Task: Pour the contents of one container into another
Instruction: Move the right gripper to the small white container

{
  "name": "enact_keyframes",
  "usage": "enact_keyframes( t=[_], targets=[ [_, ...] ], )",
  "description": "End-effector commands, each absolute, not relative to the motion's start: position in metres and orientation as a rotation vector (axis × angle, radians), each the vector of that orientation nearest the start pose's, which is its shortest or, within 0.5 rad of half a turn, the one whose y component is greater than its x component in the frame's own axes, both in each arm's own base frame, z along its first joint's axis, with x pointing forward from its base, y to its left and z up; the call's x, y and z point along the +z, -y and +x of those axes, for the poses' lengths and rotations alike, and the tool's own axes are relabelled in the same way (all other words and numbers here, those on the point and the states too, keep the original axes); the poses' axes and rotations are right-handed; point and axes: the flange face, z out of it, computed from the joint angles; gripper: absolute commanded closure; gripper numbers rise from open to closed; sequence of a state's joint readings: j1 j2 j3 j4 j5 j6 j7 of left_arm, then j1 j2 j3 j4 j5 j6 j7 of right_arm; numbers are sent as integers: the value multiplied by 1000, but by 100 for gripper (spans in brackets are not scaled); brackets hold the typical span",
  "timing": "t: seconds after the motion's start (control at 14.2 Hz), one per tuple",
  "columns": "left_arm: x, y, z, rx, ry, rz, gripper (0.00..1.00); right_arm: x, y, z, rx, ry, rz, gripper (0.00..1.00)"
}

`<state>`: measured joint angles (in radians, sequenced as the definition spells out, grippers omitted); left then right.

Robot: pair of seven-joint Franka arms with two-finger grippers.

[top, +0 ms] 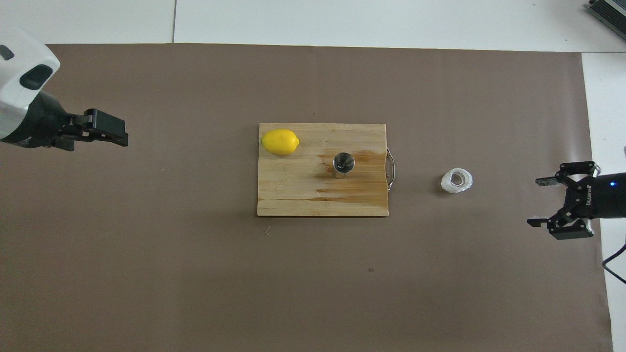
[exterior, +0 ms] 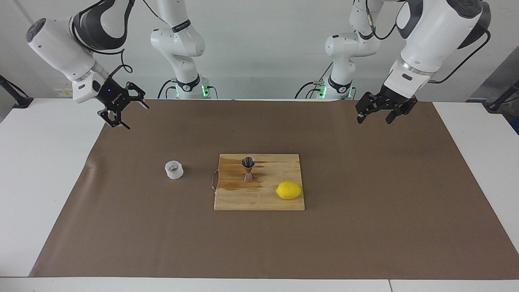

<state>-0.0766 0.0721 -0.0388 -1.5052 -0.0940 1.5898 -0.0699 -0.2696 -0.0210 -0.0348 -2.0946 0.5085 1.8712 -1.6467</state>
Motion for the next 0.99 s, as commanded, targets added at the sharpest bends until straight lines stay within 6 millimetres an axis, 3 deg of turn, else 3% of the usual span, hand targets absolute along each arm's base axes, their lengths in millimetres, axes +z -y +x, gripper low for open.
enact_keyframes(
  t=[0.0,0.21,0.56,0.77,0.85,0.92],
  targets=[
    [625,65,562,-25,-151,-3181,0,418,129,518,-462,1501,-2245,0],
    [629,66,565,-86,-186,-3055,0,387,136,523,-528,1465,-2178,0],
    [624,71,562,-65,-179,-3068,0,355,138,527,-600,1479,-2077,0],
    [620,62,563,-57,-140,-3148,0,342,134,526,-637,1516,-2003,0],
    [619,68,562,-52,-154,-3154,0,334,134,528,-647,1526,-1991,0],
    [619,68,562,-54,-159,-3154,0,312,134,533,-698,1530,-1958,0]
  ],
)
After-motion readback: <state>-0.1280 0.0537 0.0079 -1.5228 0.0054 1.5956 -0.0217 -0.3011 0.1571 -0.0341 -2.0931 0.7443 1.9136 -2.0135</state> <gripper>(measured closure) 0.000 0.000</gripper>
